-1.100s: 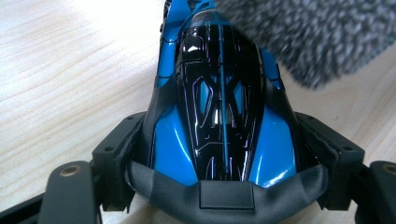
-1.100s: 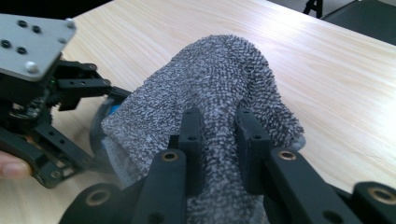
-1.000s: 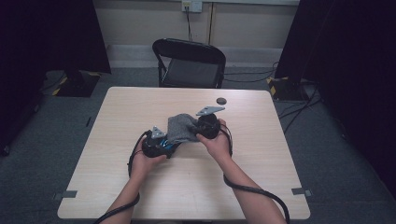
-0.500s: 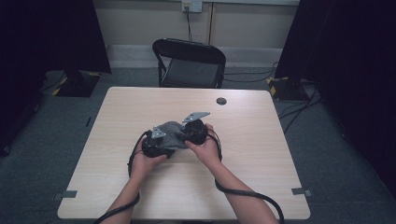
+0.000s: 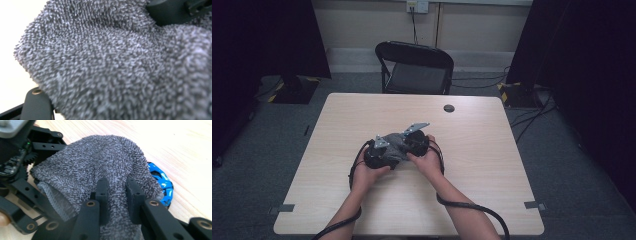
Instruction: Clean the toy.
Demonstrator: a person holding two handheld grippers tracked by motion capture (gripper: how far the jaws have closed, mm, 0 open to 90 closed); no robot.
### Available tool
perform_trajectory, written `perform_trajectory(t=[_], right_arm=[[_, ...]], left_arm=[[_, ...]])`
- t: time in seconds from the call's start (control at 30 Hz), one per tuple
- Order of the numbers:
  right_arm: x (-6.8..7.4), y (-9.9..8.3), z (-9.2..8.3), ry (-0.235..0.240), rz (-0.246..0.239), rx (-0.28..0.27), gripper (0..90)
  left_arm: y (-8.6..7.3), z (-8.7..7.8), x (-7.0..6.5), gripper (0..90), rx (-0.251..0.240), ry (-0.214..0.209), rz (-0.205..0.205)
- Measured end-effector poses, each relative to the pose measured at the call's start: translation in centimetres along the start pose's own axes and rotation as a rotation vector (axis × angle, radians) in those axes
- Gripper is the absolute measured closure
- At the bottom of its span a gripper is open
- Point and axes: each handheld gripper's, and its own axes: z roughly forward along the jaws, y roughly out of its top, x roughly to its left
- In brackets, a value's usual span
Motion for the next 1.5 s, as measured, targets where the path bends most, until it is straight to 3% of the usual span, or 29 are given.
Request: perform_trajectory(t=[0.63, 1.5], right_arm=[[-1.2, -0.2, 0.2, -0.039, 0.009, 0.007, 74.5], [-4.6, -0.6, -0.3, -0.113, 0.06, 0.021, 74.5]], left_arm=[[0.0, 0.0, 0.0, 24.3, 0.0, 0.0, -0.001], [0.0, 0.0, 0.0, 24.3, -0.001, 0.0, -0.001]])
